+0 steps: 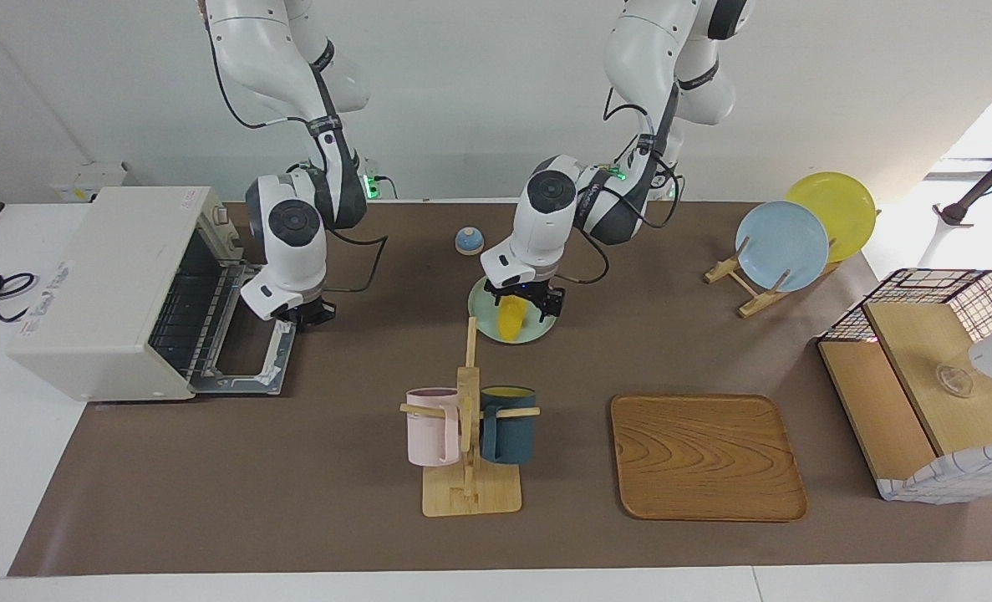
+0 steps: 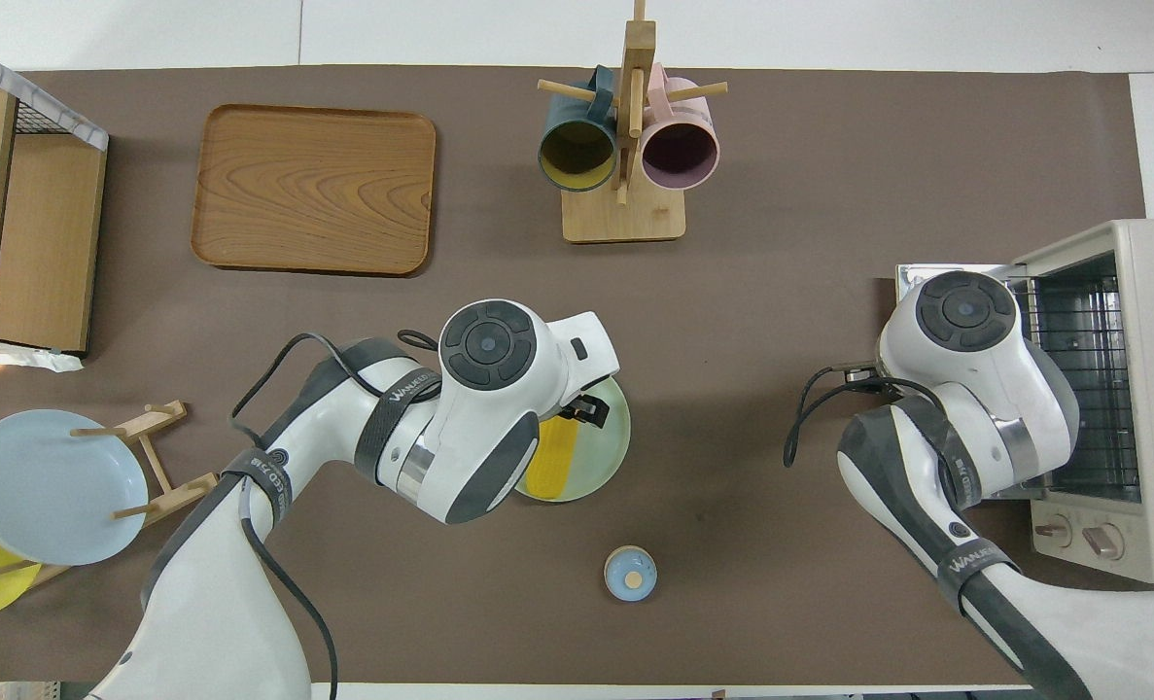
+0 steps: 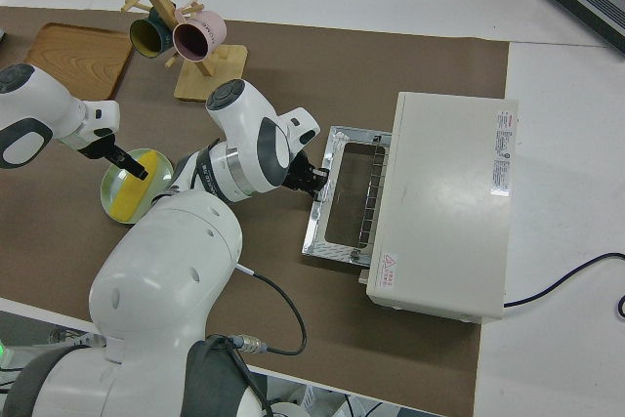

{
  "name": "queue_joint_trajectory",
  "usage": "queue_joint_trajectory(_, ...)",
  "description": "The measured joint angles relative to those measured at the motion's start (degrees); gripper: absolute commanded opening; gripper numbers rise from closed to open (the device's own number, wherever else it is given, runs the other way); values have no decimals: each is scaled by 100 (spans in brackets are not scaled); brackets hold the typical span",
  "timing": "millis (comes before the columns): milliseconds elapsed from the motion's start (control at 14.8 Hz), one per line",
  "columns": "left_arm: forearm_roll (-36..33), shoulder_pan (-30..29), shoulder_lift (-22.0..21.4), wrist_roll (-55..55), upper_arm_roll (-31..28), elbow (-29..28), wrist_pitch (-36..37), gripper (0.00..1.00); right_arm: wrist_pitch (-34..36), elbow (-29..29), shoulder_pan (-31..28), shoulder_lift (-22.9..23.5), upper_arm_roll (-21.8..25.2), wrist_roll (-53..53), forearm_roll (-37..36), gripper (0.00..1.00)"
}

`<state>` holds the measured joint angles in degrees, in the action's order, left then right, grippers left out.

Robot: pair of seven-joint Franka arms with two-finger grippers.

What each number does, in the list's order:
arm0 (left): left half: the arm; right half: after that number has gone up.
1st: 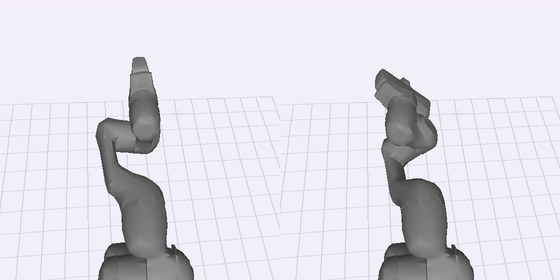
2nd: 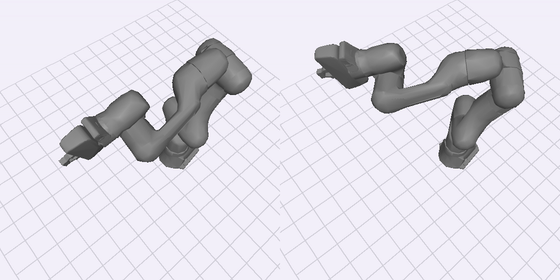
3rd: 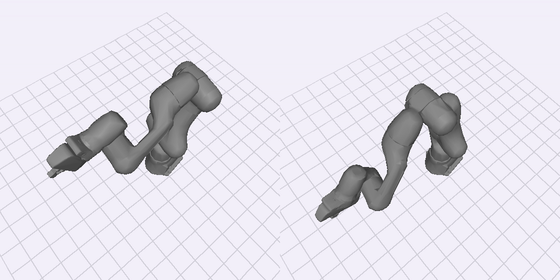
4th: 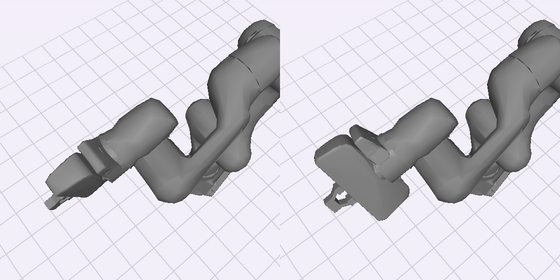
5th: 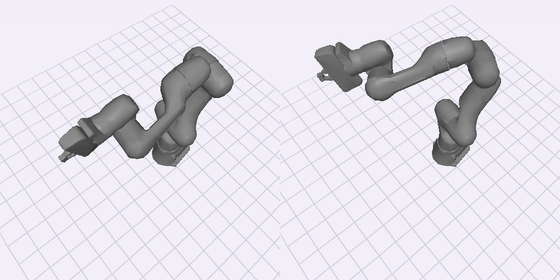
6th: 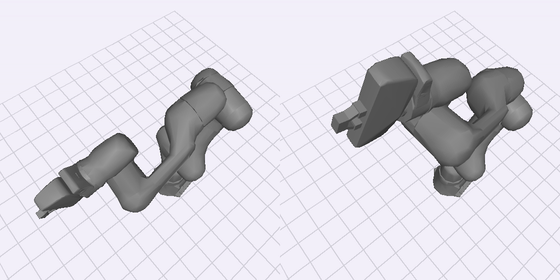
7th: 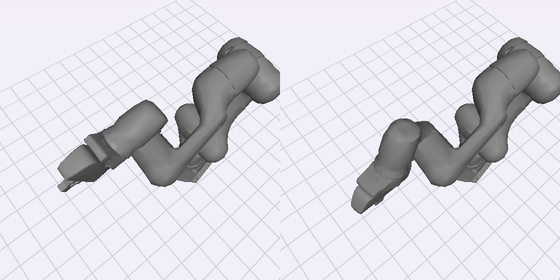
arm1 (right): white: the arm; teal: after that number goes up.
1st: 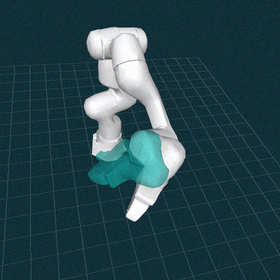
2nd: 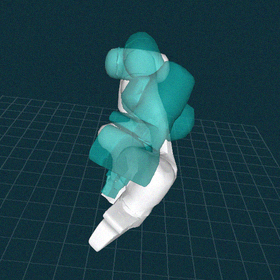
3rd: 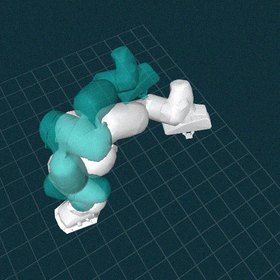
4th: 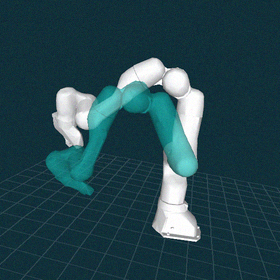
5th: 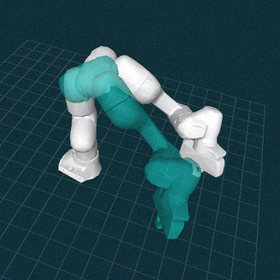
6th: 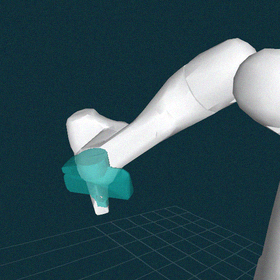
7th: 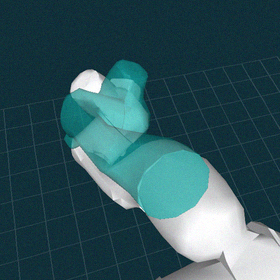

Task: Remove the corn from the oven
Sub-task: 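Grasp the yellow corn with the left gripper while the right gripper withdraws, then carry the yellow corn with the left gripper onto the wooden tray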

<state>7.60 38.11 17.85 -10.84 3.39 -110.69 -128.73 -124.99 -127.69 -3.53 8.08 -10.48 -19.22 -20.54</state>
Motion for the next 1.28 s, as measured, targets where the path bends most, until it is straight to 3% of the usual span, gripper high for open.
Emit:
queue_joint_trajectory(406, 68, 236, -5, -140, -2, -193, 4, 100, 1227, 663, -105, -254, -66, 1000, 200, 0)
queue_joint_trajectory(676, 68, 277, -31, -155, -25, -342, -1, 100, 2092, 1166, -751, -827, -70, 2237, 242, 0)
queue_joint_trajectory(744, 68, 277, -49, -155, -31, -356, -1, 94, 2115, 1205, -969, -945, -26, 2487, 132, 0)
queue_joint_trajectory(879, 68, 277, -72, -155, -41, -370, 3, 61, 2013, 1258, -1250, -999, 51, 2851, 107, 0)
queue_joint_trajectory(1149, 69, 277, -76, -155, -50, -382, 6, 5, 2017, 1266, -1256, -1000, 45, 2887, 127, 0)
queue_joint_trajectory(1285, 69, 277, -95, -155, -52, -394, 9, 0, 2027, 1297, -1268, -1009, 70, 2887, 278, 0)
